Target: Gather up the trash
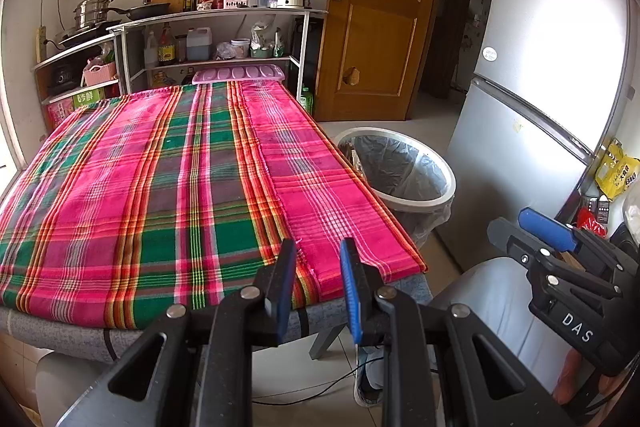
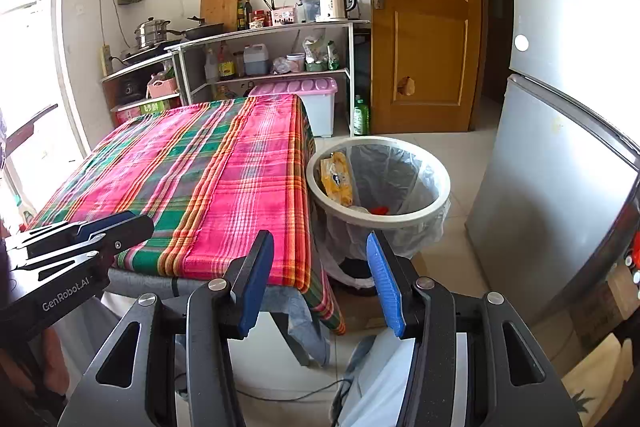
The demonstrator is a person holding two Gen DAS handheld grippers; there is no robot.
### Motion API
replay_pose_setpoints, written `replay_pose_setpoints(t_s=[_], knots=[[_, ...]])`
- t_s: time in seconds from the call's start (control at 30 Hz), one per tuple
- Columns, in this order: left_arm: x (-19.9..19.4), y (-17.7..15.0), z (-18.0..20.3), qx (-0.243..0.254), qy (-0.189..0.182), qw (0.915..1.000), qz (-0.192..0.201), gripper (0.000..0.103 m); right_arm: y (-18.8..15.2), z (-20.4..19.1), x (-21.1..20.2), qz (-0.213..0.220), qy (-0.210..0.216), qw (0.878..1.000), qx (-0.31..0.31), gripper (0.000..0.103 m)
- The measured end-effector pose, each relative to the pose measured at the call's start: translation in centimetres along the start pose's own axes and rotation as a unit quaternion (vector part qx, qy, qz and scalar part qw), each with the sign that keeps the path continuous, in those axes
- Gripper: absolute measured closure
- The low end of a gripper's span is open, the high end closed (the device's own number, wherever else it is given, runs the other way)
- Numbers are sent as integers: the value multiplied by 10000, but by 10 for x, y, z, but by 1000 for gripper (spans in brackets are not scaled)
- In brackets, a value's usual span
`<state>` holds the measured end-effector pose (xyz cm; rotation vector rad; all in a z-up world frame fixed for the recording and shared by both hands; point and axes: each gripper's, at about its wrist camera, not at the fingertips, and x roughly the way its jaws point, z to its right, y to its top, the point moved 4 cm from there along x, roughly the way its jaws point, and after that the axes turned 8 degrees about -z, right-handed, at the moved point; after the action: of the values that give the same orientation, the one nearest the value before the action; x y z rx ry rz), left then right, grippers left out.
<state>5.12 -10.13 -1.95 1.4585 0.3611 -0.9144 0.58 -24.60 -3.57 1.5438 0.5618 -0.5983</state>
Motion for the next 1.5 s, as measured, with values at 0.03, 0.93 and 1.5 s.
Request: replay_pose_setpoints(t_s=[0.03, 0.93, 1.5], knots=[[0, 0, 0, 2, 1, 10000, 0, 79, 0, 0, 0, 5, -3, 10000, 3, 54], [3, -2, 2, 52, 13, 10000, -37, 79, -2, 2, -1, -12, -39, 10000, 32, 54], [3, -4, 2, 92, 52, 9999, -43, 79, -1, 3, -1, -16, -42, 10000, 32, 54]])
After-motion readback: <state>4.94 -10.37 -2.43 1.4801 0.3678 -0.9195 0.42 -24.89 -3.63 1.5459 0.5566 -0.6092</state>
